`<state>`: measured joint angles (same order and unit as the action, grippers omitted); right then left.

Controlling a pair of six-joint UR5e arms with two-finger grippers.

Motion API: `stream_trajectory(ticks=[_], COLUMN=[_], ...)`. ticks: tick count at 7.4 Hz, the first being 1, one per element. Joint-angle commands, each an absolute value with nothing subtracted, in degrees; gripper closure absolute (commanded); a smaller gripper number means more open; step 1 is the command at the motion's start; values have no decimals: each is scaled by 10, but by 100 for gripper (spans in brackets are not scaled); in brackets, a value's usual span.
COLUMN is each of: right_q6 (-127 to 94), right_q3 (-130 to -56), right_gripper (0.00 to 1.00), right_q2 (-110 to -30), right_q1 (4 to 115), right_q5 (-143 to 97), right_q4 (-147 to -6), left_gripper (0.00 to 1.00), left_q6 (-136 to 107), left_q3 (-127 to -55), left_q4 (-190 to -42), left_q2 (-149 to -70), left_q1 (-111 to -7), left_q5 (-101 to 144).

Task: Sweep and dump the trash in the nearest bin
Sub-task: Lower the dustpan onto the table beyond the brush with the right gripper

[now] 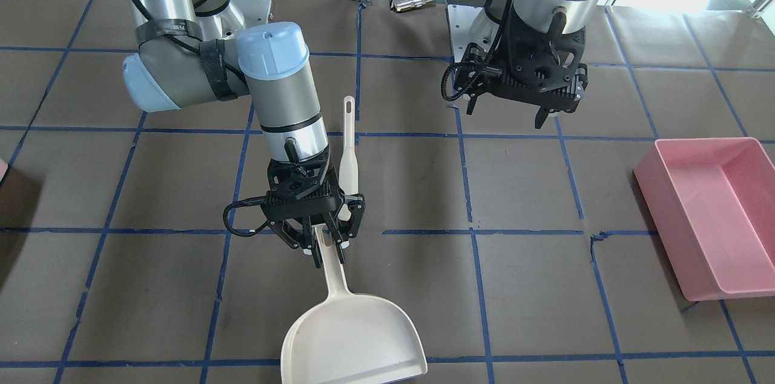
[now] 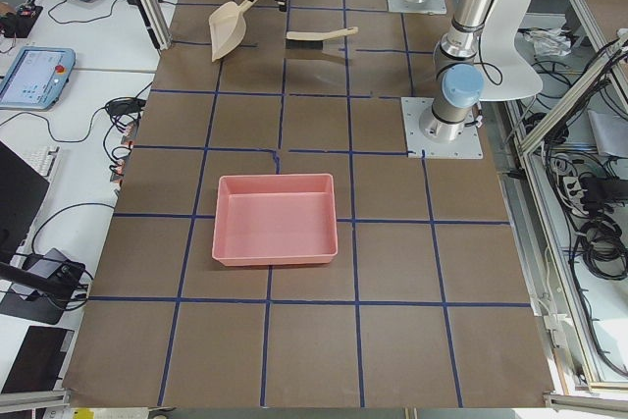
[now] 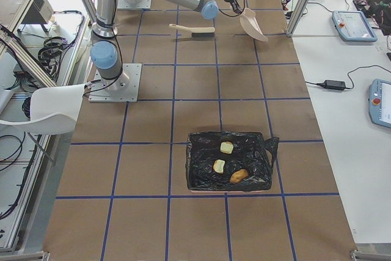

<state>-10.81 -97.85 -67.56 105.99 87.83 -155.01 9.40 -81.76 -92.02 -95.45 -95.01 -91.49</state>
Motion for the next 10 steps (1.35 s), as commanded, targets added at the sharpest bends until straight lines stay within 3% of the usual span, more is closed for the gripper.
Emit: stream_trajectory(ticks=[1,8,9,10], right_q6=[-108,-108,-108,-108], right_q3=[-978,-964,-964,-964], right_gripper=[97,94,85,64], right_q2=[-665,-648,-647,-644], right_q1=[1060,1066,1069,1069], right_q5=[878,878,879,879], right_q4=[-1551,-1565,-1565,-1567], left_gripper=[0,0,0,0], left_q6=[94,94,94,94], left_q3=[-817,-817,-817,-818], left_q4=[-920,-920,-920,-920], left_q2=[-954,-954,-954,-954], left_q1=[-950,-950,-950,-950], left_q5=[-915,-914,-914,-914])
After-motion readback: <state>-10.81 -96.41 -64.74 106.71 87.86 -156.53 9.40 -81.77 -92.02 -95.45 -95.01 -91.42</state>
